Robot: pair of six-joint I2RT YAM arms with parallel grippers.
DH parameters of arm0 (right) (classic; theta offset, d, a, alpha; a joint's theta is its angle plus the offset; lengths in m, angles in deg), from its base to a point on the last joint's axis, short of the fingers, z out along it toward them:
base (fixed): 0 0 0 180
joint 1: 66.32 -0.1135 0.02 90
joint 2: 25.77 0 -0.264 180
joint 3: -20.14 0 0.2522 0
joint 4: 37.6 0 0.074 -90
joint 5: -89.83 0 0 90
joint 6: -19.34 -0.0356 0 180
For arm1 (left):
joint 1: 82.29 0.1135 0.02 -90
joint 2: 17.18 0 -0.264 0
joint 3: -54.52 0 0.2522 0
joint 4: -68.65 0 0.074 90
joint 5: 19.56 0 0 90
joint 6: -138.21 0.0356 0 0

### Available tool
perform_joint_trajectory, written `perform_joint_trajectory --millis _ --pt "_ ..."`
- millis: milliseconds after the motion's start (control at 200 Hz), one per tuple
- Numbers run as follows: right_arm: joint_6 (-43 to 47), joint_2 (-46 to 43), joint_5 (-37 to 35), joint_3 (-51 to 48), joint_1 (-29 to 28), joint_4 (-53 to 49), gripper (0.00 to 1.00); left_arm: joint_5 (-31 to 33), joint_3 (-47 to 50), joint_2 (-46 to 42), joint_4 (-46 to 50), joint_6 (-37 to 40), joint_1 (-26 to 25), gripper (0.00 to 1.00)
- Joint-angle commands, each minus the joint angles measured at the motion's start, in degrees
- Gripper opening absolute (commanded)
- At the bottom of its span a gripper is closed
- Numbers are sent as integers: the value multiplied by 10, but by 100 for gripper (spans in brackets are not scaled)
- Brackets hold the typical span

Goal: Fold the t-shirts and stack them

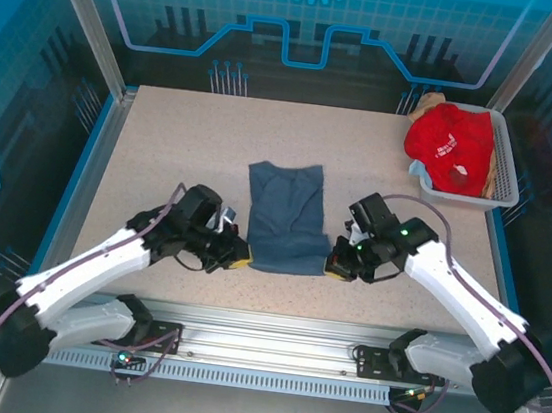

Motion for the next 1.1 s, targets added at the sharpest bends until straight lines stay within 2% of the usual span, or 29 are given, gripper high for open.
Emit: perform_joint_trajectory --millis 0,160,385,505,680,815,855,900,930,1005,1035,1070,1095 --pt "-40 -26 30 33 -15 -89 0 -18 3 -58 35 -60 -10 0" --pt "-63 -11 23 121 -15 -115 0 15 -31 -95 36 -101 -10 0" --pt "-55 97 16 235 18 -118 0 70 -75 -41 19 -114 3 0" --pt "-47 168 42 266 49 -101 0 64 -91 6 7 -114 45 0" --pt "-26 293 45 339 96 -75 0 40 -114 93 -22 -100 121 0" --pt "-11 433 64 437 125 -64 0 5 -148 233 -105 -95 178 2" --pt "-3 483 54 484 133 -72 11 4 -179 287 -111 -89 192 7" --pt "3 543 37 540 145 -96 27 1 -217 347 -135 -75 204 26" --pt "7 577 23 575 152 -109 37 -4 -249 388 -146 -60 214 34" --pt "17 628 -18 644 164 -120 58 -2 -335 457 -105 -24 232 42" --pt "25 633 -32 659 167 -115 65 14 -355 461 -83 -9 233 43" --pt "36 626 -42 662 168 -102 77 42 -371 456 -48 8 232 45" --pt "44 616 -53 659 168 -97 81 54 -374 450 -29 15 231 46"
